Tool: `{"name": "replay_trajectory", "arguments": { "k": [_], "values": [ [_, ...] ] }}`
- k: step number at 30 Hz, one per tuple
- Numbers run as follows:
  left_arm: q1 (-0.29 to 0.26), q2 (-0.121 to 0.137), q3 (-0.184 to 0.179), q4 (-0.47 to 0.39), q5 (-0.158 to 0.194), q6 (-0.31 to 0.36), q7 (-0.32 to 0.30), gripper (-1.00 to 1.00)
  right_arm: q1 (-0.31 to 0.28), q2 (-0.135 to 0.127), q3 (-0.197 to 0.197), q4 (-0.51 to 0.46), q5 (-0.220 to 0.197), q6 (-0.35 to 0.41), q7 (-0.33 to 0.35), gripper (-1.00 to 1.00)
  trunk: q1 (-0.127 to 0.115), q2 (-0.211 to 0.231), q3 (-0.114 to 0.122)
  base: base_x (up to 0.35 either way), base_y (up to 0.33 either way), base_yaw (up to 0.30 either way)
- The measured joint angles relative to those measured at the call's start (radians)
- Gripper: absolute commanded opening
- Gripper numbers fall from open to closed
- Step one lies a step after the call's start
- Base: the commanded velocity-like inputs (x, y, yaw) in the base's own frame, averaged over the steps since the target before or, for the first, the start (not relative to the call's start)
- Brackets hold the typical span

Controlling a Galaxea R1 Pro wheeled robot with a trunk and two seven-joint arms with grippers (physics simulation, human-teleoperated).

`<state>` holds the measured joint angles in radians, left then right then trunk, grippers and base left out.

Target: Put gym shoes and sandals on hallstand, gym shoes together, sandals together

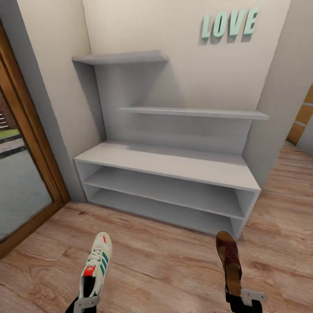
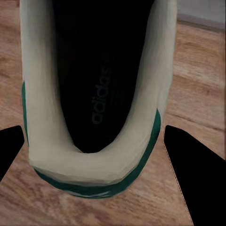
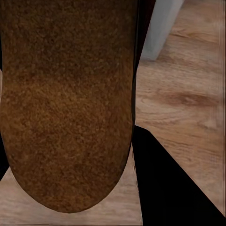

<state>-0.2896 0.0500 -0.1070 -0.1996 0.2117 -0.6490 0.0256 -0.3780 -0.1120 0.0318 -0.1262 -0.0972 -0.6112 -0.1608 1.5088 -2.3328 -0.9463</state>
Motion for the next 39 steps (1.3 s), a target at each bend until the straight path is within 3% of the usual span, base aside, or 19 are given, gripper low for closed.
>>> {"name": "replay_trajectory", "arguments": {
  "k": [11,39],
  "values": [
    [0.000,0.000,0.001,0.000,0.000,0.000,0.000,-1.00,0.000,0.000,0.001,0.000,0.001,0.000,0.000,-1.00,0.000,0.000,0.000,-0.054,0.215,-0.264],
    [0.000,0.000,0.000,0.000,0.000,0.000,0.001,-1.00,0.000,0.012,0.001,0.000,0.002,0.000,0.000,-1.00,0.000,0.000,0.000,-0.002,0.008,-0.227]
  ]
}}
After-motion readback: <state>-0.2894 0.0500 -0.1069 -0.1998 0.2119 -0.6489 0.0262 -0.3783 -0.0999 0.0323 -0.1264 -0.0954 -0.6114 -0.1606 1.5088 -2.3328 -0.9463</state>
